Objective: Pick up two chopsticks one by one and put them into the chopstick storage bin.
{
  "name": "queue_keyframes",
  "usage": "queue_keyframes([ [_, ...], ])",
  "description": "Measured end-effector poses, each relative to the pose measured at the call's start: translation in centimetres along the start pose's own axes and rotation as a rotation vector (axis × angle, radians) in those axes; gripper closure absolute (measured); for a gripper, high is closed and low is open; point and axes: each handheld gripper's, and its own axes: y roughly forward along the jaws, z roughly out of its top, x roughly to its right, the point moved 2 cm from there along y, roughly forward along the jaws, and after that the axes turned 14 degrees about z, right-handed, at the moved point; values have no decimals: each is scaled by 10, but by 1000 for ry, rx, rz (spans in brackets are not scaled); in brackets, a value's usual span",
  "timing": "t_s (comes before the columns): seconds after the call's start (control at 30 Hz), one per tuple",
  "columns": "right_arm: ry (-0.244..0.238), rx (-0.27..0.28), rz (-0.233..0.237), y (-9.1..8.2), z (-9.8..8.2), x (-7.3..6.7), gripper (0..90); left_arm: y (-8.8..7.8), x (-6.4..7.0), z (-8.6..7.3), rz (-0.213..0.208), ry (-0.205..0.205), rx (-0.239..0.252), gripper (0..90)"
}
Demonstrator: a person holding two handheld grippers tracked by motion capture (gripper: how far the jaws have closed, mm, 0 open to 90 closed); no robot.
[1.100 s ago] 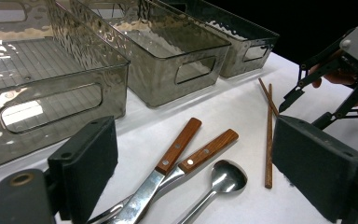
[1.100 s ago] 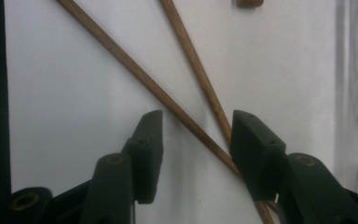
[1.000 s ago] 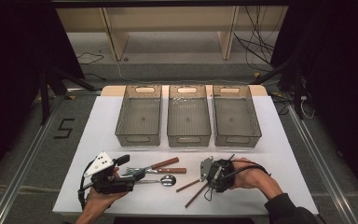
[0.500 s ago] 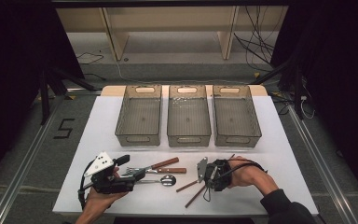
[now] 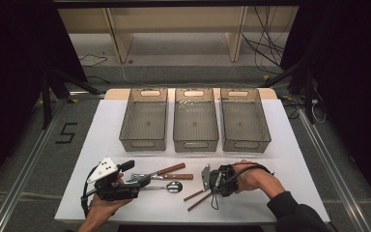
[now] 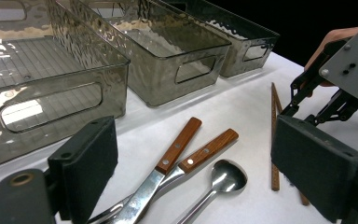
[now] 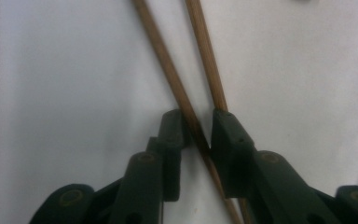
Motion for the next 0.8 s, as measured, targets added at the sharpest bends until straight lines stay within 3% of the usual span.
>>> queue_keyframes([
  [0.43, -91, -39, 8, 0, 2, -1, 845, 0, 0, 0, -1, 1, 0, 140],
  [0.63, -96, -43, 11, 0, 2, -2, 852, 0, 0, 0, -2, 1, -1, 140],
  [0.8, -88, -9, 1, -4, 2, -5, 854, 0, 0, 0, 0, -1, 0, 140],
])
